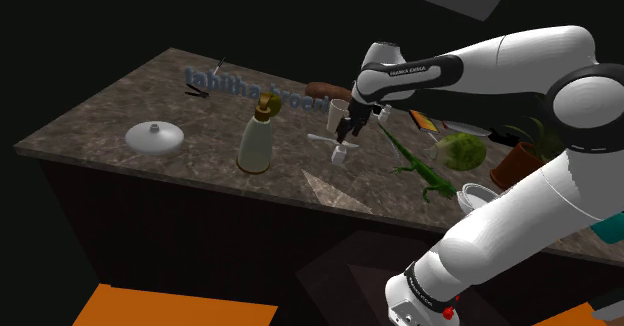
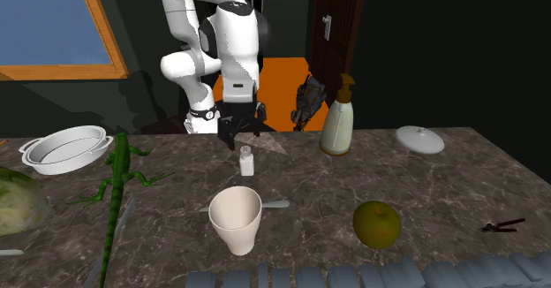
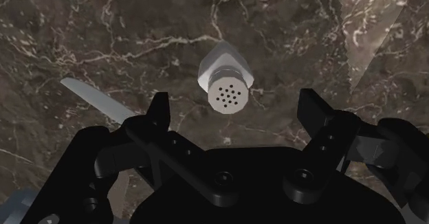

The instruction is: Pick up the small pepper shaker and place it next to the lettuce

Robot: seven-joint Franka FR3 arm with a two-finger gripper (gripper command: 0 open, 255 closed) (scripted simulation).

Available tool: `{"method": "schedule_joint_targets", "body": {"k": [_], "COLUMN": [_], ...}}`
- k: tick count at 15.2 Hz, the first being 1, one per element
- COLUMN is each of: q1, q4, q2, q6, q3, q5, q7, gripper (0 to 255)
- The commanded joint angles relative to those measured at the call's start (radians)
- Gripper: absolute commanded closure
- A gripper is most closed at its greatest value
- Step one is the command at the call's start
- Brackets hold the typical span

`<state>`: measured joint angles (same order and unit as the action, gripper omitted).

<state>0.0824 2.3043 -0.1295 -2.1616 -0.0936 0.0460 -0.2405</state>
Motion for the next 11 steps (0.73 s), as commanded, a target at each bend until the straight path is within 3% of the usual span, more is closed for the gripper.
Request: {"method": "schedule_joint_targets", "body": {"k": [1,6,11], "q1": [0.002,0.002,0.002], "q4": [0.013,0.044,0.044], "q2": [0.016,0.05,0.05], "q6": [-0.03,-0.094,-0.094], "q3": [-0.002,-0.004,-0.004], "q5": [0.001,-0.001,-0.001], "q7": [-0.003,-0.005,-0.005], "gripper": [0,0,0]}}
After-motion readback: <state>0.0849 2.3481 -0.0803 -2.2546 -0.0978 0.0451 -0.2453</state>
